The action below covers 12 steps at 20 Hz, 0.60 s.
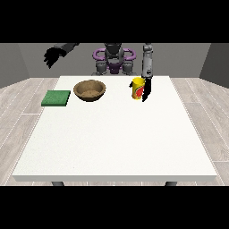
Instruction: Pick the cup and pour the ball into the bowl, then pick the bowl and place it on the pad
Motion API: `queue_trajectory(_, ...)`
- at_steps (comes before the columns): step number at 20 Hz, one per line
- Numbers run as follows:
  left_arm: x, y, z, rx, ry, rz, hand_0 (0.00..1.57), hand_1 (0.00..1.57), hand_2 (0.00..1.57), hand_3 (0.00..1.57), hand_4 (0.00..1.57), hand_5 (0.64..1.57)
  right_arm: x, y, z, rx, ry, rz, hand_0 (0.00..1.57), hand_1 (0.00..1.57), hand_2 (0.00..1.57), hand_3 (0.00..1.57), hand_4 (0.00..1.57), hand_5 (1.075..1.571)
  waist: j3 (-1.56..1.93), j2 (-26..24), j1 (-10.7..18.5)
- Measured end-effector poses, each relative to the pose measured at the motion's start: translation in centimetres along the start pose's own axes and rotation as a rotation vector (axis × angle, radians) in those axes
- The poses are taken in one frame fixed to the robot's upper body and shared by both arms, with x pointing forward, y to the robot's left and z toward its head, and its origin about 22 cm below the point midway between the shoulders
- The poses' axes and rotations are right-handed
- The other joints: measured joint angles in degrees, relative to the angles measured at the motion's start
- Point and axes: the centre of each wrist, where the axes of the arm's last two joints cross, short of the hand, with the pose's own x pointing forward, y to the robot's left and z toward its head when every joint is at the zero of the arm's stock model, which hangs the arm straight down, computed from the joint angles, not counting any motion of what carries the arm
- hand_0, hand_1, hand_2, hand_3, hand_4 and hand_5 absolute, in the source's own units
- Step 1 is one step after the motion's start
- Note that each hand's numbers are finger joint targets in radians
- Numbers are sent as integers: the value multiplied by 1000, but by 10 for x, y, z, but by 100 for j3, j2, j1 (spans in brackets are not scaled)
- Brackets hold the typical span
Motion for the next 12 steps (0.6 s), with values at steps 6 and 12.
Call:
queue_trajectory(6,-4,5,-4,85,-90,-155,1284,1284,1571,1571,1381,1449,23,-20,-9,34,-47,-3,0,0,0,166,637,1566,33,237,-252)
queue_trajectory(12,-1,-18,-11,32,8,-271,1269,1269,1571,1571,1413,1430,18,-51,-4,-17,65,-5,0,0,0,311,642,1566,15,-429,-98)
